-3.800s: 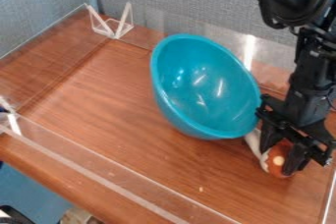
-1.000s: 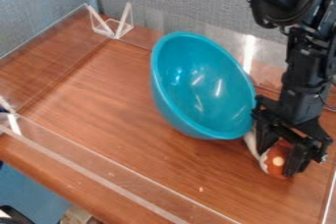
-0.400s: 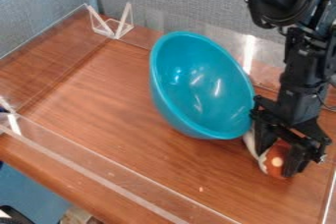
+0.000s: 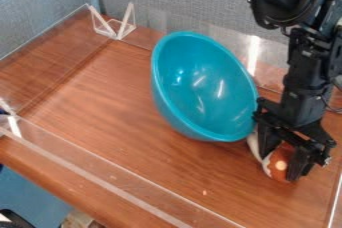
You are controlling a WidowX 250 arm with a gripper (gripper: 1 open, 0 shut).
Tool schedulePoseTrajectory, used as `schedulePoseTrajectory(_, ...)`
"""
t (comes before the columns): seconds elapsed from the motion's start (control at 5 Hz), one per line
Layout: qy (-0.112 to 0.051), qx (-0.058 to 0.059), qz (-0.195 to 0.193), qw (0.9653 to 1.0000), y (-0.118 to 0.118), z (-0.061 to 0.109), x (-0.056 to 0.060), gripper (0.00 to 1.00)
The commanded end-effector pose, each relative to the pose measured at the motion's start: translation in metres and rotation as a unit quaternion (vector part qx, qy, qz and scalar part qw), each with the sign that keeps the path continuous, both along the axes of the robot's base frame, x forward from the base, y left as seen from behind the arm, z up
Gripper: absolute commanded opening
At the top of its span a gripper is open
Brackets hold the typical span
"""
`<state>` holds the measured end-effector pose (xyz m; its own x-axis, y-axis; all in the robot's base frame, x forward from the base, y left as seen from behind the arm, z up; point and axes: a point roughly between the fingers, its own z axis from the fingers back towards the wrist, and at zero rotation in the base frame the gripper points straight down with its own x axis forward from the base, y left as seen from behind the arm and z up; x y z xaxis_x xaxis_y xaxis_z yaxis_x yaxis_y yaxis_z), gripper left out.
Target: Remove the mushroom from inside the blue bowl and put it on the table
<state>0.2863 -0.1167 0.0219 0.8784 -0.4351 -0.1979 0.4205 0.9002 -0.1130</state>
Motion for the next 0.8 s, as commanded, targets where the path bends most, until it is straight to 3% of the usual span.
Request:
schedulePoseTrajectory(0.0,0.036,0.020,0.044,0.9982,0.0310,-0.0122,-0.0111,1.00)
schedulePoseTrajectory(0.6,0.046,0.027,0.051,0.9973,0.0363,-0.0144,-0.0140,1.00)
